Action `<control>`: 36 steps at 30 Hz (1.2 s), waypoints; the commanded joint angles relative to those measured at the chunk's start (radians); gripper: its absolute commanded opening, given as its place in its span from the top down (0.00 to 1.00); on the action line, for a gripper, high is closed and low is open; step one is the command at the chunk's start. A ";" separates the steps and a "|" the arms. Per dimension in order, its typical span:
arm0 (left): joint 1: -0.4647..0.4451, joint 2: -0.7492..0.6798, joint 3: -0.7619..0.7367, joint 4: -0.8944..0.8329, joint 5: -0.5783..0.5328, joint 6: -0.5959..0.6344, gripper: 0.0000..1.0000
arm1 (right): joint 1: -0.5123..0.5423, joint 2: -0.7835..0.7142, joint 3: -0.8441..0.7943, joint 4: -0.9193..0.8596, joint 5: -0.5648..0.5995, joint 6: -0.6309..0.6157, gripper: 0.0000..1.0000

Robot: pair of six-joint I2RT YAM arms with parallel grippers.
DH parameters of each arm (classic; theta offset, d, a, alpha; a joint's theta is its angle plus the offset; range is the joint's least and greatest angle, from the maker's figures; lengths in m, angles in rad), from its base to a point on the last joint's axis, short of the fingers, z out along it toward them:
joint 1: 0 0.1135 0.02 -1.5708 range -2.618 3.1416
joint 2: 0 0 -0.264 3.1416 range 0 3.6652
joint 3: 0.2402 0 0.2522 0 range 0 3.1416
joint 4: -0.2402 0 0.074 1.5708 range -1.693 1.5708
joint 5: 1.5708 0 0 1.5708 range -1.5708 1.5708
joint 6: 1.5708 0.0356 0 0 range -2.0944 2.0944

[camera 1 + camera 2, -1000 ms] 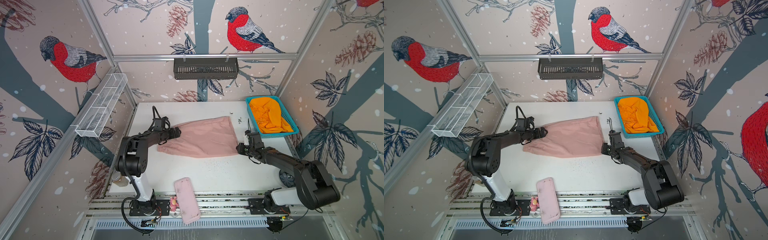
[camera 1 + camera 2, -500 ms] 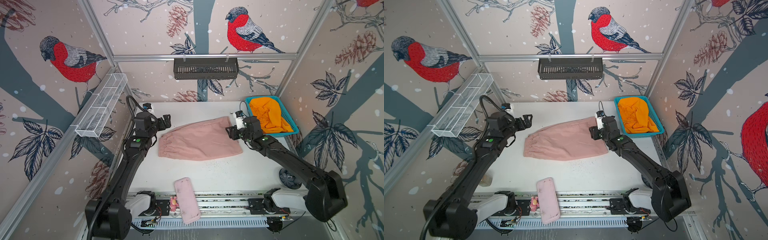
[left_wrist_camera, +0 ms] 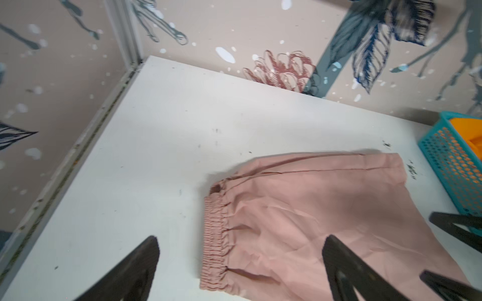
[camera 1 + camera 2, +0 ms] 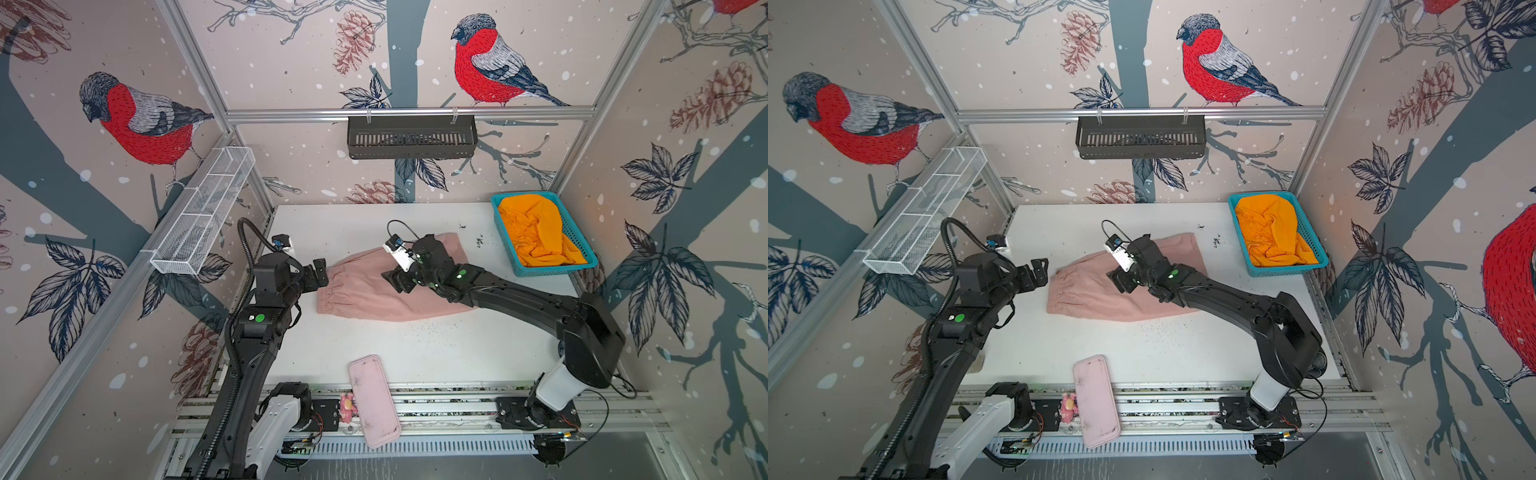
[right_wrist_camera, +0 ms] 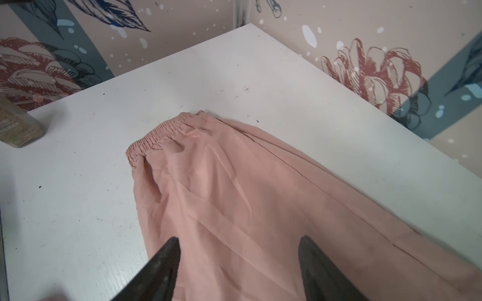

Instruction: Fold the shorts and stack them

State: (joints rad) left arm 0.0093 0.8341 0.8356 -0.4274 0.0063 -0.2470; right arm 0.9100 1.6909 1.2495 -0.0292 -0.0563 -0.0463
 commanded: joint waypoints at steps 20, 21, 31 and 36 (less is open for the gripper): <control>0.337 0.140 0.022 0.016 0.054 0.008 0.02 | 0.273 0.586 0.538 -0.083 0.277 -0.389 0.10; 0.337 0.136 0.018 0.020 0.067 0.007 0.02 | 0.273 0.602 0.557 -0.088 0.276 -0.394 0.11; 0.347 0.187 0.031 -0.012 0.017 0.015 0.02 | 0.293 0.630 0.549 -0.090 0.222 -0.422 0.12; 0.347 0.209 0.036 -0.019 0.033 0.020 0.02 | 0.309 0.668 0.569 -0.091 0.249 -0.444 0.11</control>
State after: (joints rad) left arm 0.3538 1.0382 0.8646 -0.4370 0.0483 -0.2367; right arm 1.2121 2.3417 1.8057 -0.1280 0.1837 -0.4709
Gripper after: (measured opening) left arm 0.979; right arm 0.883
